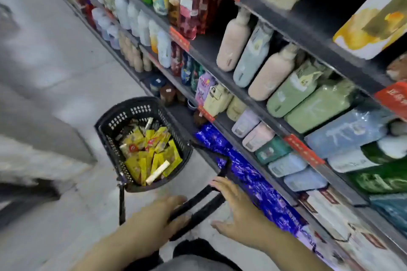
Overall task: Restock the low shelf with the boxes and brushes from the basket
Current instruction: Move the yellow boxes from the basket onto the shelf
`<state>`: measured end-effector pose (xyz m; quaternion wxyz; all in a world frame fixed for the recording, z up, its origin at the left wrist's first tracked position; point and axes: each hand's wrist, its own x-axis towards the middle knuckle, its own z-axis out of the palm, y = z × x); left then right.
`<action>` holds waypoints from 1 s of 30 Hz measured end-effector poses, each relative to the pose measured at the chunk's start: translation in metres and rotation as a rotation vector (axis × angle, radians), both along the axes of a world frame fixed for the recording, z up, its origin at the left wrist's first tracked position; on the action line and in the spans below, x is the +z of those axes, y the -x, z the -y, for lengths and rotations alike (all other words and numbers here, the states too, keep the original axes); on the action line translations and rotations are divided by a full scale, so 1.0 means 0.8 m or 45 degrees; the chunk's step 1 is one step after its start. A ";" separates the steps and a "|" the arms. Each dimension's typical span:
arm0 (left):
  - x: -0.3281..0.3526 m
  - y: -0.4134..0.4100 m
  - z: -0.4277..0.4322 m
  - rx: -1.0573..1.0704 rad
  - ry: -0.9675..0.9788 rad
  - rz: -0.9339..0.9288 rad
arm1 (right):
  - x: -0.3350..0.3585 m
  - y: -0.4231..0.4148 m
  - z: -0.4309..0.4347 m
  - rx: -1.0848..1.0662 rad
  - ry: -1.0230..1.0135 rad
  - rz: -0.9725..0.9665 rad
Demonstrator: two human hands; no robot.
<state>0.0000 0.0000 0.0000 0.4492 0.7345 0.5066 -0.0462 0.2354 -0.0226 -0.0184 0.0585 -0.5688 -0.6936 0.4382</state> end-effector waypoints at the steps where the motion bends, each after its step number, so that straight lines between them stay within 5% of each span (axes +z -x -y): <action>1: -0.007 -0.011 0.010 -0.017 0.029 0.011 | -0.009 0.005 -0.003 0.217 -0.033 0.097; 4: -0.041 -0.037 0.039 0.014 -0.008 -0.008 | -0.036 0.014 -0.010 0.586 -0.215 0.318; 11: -0.086 -0.056 0.058 0.133 -0.159 -0.055 | -0.075 0.033 -0.026 0.895 -0.230 0.558; 15: -0.104 -0.053 0.057 0.120 -0.030 -0.180 | -0.086 0.032 -0.040 0.983 -0.287 0.503; 24: -0.102 -0.024 0.016 0.231 -0.177 -0.093 | -0.071 0.046 -0.118 1.247 -0.632 0.378; 30: -0.087 0.013 -0.035 0.338 -0.284 -0.070 | -0.059 0.085 -0.178 1.180 -0.956 0.232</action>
